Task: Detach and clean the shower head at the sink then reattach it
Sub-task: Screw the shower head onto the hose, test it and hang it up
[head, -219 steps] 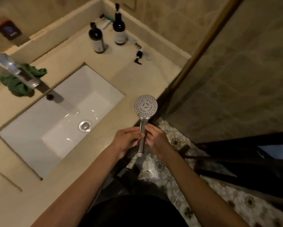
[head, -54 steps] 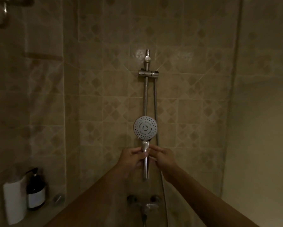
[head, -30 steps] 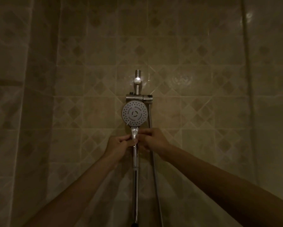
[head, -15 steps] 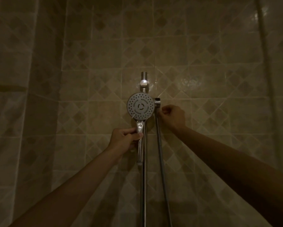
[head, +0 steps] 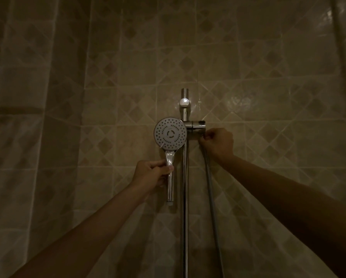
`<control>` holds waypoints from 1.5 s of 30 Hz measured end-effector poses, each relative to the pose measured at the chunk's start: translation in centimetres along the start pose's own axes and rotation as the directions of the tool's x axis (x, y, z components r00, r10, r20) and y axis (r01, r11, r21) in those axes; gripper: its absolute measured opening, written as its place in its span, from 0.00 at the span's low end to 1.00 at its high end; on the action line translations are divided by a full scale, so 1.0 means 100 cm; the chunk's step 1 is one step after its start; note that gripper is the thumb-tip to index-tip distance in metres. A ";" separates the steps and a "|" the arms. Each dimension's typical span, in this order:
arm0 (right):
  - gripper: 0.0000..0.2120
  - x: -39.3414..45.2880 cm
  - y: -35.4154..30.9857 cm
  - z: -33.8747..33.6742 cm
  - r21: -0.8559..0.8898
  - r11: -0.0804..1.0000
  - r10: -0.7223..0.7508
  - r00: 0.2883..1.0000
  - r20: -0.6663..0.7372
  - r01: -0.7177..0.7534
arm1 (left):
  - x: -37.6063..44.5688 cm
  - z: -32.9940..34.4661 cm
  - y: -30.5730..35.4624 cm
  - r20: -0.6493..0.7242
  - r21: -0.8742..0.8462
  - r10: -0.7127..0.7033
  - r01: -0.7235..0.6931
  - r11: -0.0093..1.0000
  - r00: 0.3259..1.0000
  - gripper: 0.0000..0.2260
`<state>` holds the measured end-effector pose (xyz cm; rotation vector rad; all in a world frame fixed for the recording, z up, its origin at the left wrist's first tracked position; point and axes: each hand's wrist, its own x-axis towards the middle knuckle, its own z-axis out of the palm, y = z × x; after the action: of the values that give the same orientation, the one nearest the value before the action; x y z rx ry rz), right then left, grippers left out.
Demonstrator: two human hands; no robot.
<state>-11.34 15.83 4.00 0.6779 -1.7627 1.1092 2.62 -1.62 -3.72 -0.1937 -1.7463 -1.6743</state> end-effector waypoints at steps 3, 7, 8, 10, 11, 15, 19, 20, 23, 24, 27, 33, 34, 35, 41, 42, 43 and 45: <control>0.03 0.002 -0.001 -0.004 -0.052 0.996 -0.067 0.998 -0.022 0.066 | 0.001 -0.001 0.001 -0.014 0.005 0.002 -0.002 1.000 1.000 0.09; 0.10 0.012 0.000 -0.015 -0.141 0.973 -0.191 0.981 -0.031 0.184 | 0.003 0.000 0.002 -0.018 0.003 -0.008 0.008 1.000 1.000 0.06; 0.10 0.014 0.001 -0.018 -0.171 0.957 -0.237 0.972 0.001 0.233 | 0.003 0.001 0.002 -0.018 0.002 -0.011 0.011 1.000 1.000 0.07; 0.09 0.020 0.004 -0.024 -0.251 0.910 -0.318 0.944 0.084 0.329 | 0.004 0.003 0.002 -0.018 -0.014 -0.014 0.014 1.000 1.000 0.09; 0.08 0.022 0.004 -0.027 -0.289 0.882 -0.352 0.928 0.122 0.373 | 0.004 0.003 0.003 -0.019 -0.024 -0.017 0.017 1.000 1.000 0.09; 0.07 0.028 0.002 -0.035 -0.361 0.817 -0.406 0.893 0.195 0.450 | 0.000 0.007 0.006 -0.020 -0.030 -0.016 0.016 0.999 1.000 0.06; 0.09 0.029 -0.003 -0.038 -0.412 0.781 -0.419 0.883 0.212 0.469 | -0.003 0.005 0.010 0.005 -0.022 -0.006 0.006 1.000 1.000 0.07; 0.09 0.031 -0.004 -0.041 -0.408 0.790 -0.424 0.888 0.178 0.459 | -0.004 0.004 0.011 0.016 -0.027 -0.003 0.003 1.000 1.000 0.08; 0.09 0.046 -0.010 -0.059 -0.420 0.809 -0.417 0.905 0.083 0.412 | -0.006 0.001 0.011 0.026 -0.049 0.003 -0.002 0.999 1.000 0.07; 0.09 0.049 -0.013 -0.064 -0.435 0.799 -0.421 0.903 0.088 0.415 | -0.007 0.000 0.011 0.024 -0.056 0.005 -0.004 0.998 1.000 0.06; 0.10 0.043 -0.015 -0.073 -0.424 0.787 -0.447 0.888 0.108 0.448 | -0.008 0.002 0.010 -0.006 -0.075 0.006 -0.006 0.997 1.000 0.06; 0.11 0.000 -0.011 -0.060 -0.200 0.953 -0.246 0.966 -0.081 0.226 | -0.015 0.009 0.016 -0.035 -0.085 -0.009 0.006 0.996 0.999 0.05; 0.10 -0.008 -0.012 -0.058 -0.119 0.977 -0.188 0.976 -0.111 0.175 | -0.017 0.009 0.017 -0.028 -0.093 -0.010 0.008 0.996 1.000 0.06; 0.11 -0.015 -0.013 -0.056 -0.030 0.992 -0.129 0.984 -0.126 0.127 | -0.019 0.009 0.019 -0.021 -0.097 -0.011 0.009 0.995 1.000 0.06; 0.14 -0.073 -0.017 -0.052 0.404 0.906 0.159 0.986 -0.053 -0.125 | -0.041 0.006 0.018 0.007 -0.081 -0.037 0.038 0.996 0.999 0.12; 0.14 -0.085 -0.018 -0.051 0.450 0.879 0.185 0.982 -0.023 -0.155 | -0.047 0.006 0.017 0.013 -0.081 -0.043 0.044 0.996 0.999 0.12; 0.13 -0.099 -0.019 -0.051 0.495 0.849 0.203 0.979 0.015 -0.183 | -0.052 0.005 0.015 0.016 -0.084 -0.050 0.051 0.995 0.999 0.12; 0.13 -0.127 -0.021 -0.049 0.582 0.776 0.232 0.968 0.099 -0.246 | -0.063 0.003 0.010 0.014 -0.082 -0.064 0.065 0.994 0.998 0.11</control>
<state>-2.17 19.07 -5.72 0.8453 -1.5390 1.8785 7.73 1.02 -6.45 -0.1859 -1.7090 -1.7971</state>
